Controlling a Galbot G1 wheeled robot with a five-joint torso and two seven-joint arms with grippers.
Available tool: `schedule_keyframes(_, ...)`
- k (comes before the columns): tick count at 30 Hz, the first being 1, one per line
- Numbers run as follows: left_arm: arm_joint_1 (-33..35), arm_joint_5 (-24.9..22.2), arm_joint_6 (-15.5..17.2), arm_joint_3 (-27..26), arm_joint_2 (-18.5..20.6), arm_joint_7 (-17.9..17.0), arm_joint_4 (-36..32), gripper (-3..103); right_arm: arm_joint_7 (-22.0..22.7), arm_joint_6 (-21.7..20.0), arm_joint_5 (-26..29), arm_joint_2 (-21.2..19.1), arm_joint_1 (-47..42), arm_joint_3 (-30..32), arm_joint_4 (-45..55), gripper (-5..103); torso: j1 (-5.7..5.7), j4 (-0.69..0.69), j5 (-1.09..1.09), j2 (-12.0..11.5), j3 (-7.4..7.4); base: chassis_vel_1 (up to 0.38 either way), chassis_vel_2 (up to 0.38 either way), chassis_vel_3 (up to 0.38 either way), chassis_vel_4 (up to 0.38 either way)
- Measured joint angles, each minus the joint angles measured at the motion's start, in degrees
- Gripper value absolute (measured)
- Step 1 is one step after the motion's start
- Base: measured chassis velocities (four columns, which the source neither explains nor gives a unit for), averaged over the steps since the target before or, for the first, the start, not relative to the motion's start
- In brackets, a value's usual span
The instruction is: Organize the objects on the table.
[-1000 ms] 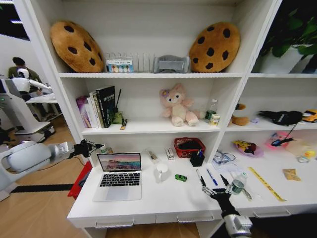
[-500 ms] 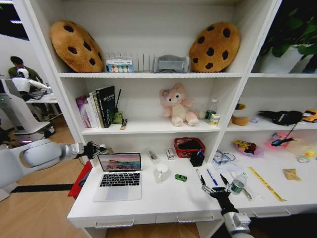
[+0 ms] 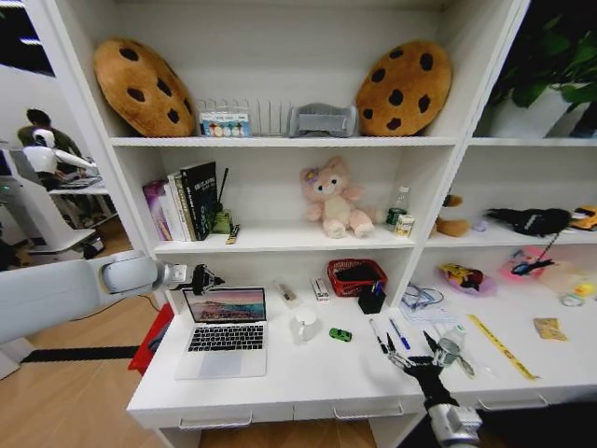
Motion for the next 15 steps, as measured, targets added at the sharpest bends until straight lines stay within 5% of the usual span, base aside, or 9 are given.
schedule_keyframes(7,5.2,0.2,0.2,-4.4,4.4,0.2,4.0,0,0.0,0.0,0.5,-0.1,0.5,0.0,-0.5,100,0.02,-0.05,0.02,0.0,0.01,0.0,0.0,0.0,0.0)
schedule_keyframes(15,0.0,1.2,-1.2,2.5,0.7,4.7,3.1,0,-0.2,0.1,1.1,-0.4,0.9,0.0,-1.4,100,0.01,-0.01,0.01,0.0,0.0,0.0,0.0,0.0,0.0)
